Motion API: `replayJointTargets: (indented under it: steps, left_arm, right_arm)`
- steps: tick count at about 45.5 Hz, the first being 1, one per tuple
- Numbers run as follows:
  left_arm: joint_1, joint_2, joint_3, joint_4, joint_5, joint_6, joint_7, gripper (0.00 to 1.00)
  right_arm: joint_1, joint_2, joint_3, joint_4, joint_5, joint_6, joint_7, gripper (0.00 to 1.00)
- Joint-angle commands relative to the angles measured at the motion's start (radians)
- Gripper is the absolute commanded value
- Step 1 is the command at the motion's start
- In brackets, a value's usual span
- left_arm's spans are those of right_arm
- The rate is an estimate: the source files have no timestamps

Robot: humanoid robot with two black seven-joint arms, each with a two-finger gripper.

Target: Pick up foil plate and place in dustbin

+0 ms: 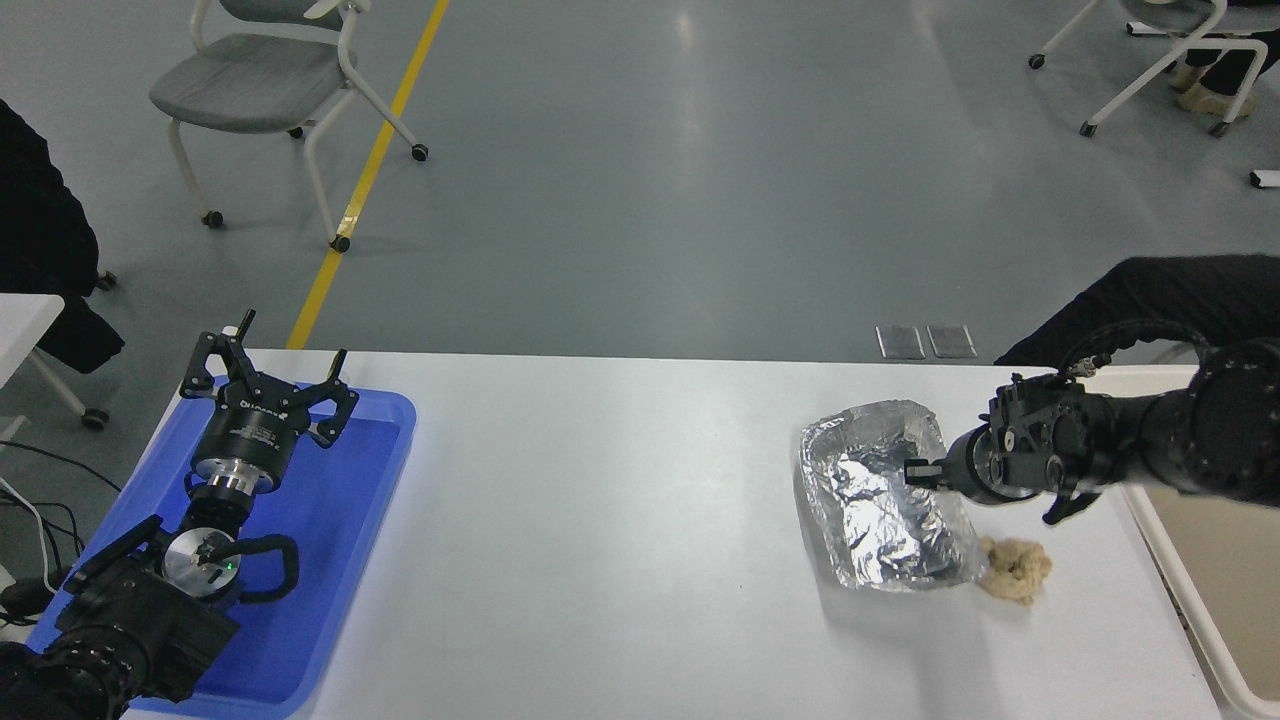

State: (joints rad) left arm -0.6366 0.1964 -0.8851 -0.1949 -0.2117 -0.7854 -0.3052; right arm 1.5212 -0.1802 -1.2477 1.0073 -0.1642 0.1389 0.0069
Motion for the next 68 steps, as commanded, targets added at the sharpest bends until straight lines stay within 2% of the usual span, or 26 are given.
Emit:
replayJointTargets:
  steps: [1,10,17,27,47,57,63,68]
  left_arm:
    - [0.002,0.002,0.000,0.000,0.000,0.000,0.000,1.00]
    - [0.002,0.003,0.000,-0.003,0.000,0.000,0.000,1.00]
    - [0.002,0.002,0.000,0.000,0.000,0.000,0.000,1.00]
    - [0.002,0.002,0.000,0.000,0.000,0.000,0.000,1.00]
    - [0.002,0.002,0.000,0.000,0.000,0.000,0.000,1.00]
    - [0.002,0.002,0.000,0.000,0.000,0.000,0.000,1.00]
    - [0.002,0.002,0.000,0.000,0.000,0.000,0.000,1.00]
    - [0.002,0.002,0.000,0.000,0.000,0.000,0.000,1.00]
  right_arm:
    - [0.330,-0.030,-0.078,0.286,0.003,0.008,-0.001,0.00]
    - [0.609,-0.030,-0.096,0.461,0.003,0.088,0.001,0.00]
    - [0.772,-0.030,-0.094,0.485,0.003,0.217,0.001,0.00]
    - [0.904,-0.058,-0.098,0.519,0.000,0.315,-0.001,0.00]
    - [0.924,-0.068,-0.180,0.513,-0.023,0.330,-0.002,0.00]
    - [0.837,-0.283,-0.262,0.403,-0.171,0.330,-0.001,0.00]
    - [0.731,-0.476,-0.272,0.252,-0.300,0.330,0.001,0.00]
    - [0.605,-0.590,-0.242,0.078,-0.406,0.330,0.008,0.00]
